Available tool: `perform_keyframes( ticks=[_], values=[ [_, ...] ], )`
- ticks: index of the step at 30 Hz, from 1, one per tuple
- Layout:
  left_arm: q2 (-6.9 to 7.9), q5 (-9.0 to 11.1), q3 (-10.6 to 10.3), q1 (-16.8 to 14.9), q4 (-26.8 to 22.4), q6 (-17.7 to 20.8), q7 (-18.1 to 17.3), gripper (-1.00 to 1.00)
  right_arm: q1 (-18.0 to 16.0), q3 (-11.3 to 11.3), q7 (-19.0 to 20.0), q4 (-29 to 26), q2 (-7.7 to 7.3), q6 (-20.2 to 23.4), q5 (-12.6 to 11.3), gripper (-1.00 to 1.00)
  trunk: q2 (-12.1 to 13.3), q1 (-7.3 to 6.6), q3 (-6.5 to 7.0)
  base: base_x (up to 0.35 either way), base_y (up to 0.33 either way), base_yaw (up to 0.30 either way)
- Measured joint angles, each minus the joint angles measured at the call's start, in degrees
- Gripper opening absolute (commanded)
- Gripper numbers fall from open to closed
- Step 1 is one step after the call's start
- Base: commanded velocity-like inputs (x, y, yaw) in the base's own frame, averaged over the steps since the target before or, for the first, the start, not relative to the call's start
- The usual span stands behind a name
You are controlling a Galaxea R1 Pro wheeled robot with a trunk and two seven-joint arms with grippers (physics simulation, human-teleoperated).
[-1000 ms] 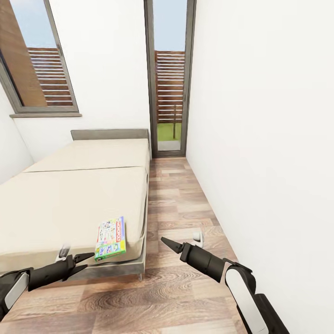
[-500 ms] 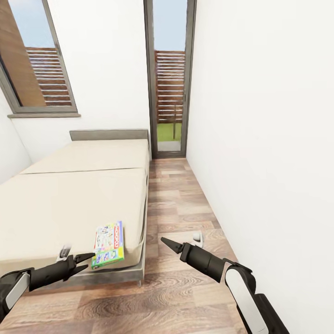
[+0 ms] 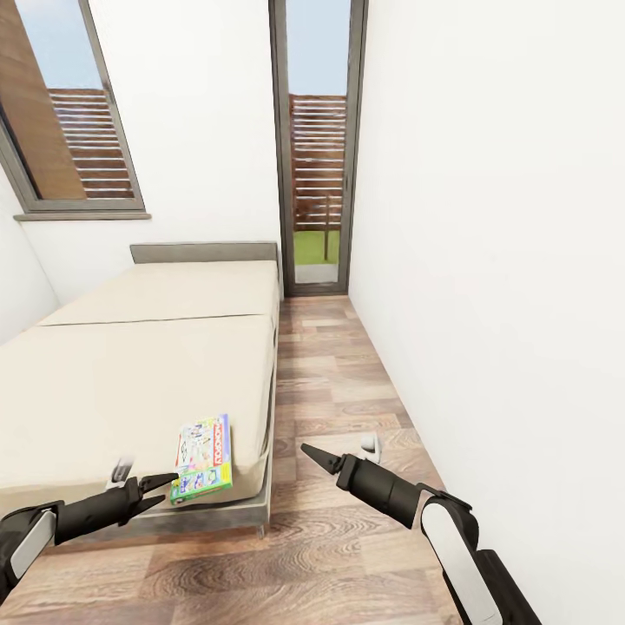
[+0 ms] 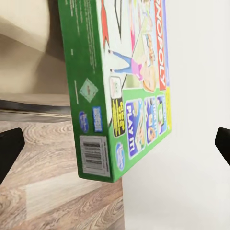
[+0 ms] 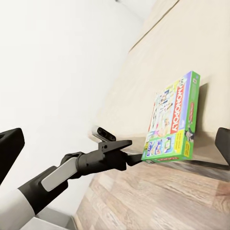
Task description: Put all the toys in the child's room - the three board games (two on the bed and one on the table), the two jigsaw puzzles on the table, and the tennis ball on the table - inside the toy box on the table in the child's room.
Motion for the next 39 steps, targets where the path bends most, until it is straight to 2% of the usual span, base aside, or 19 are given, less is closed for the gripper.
perform_keyframes(
  ticks=[22,31,39],
  values=[
    [0.04,0.1,0.6,0.0,0.0,0.0,-0.1,1.0,0.0,0.0,0.1,0.0,-0.06,0.0,0.0,1.0,0.0,0.0,0.0,0.0,0.0,0.0],
    [0.03,0.1,0.6,0.0,0.0,0.0,-0.1,1.0,0.0,0.0,0.1,0.0,-0.06,0.0,0.0,1.0,-3.6,1.97,-1.61,0.0,0.0,0.0],
    [0.0,0.1,0.6,0.0,0.0,0.0,-0.1,1.0,0.0,0.0,0.1,0.0,-0.06,0.0,0.0,1.0,-3.6,1.98,-1.62,0.0,0.0,0.0]
  ],
)
